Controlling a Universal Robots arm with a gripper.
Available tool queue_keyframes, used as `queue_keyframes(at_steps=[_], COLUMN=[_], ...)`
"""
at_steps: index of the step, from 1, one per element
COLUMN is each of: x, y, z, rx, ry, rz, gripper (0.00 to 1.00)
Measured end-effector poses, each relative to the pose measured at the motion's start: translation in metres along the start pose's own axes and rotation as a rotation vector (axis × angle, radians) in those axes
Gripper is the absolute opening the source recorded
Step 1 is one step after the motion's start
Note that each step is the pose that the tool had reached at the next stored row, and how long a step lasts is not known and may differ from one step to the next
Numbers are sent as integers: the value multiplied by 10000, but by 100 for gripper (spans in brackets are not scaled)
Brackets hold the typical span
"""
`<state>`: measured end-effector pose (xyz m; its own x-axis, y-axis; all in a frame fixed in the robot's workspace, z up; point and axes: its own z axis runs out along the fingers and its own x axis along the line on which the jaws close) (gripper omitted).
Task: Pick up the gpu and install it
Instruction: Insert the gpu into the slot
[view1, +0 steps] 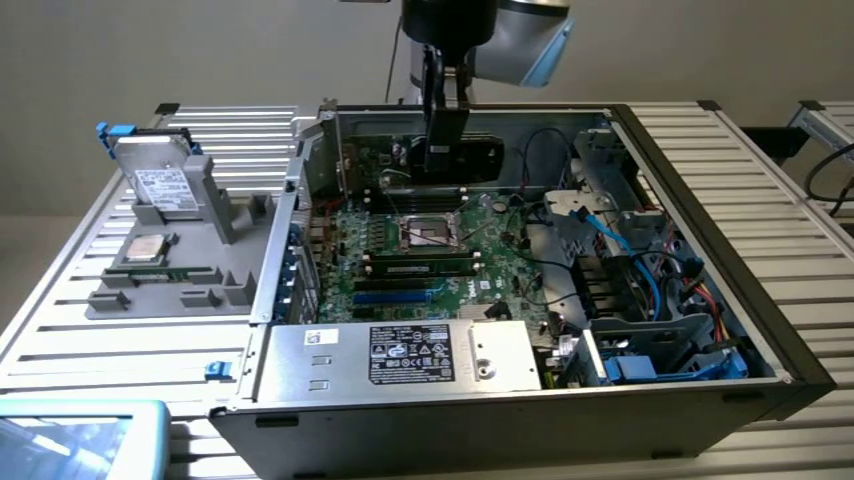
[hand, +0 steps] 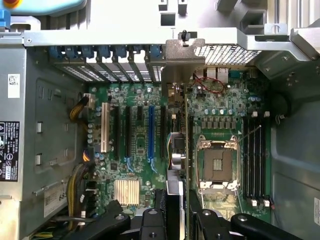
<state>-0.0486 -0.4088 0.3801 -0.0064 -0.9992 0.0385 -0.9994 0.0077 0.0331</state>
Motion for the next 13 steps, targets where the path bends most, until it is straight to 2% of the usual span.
queue_keyframes(at_steps=[5,13], x=[3,53], y=[14,149], z=[30,101], rx=[1,1], ry=[10,11], rz=[0,0], gripper=[28,28])
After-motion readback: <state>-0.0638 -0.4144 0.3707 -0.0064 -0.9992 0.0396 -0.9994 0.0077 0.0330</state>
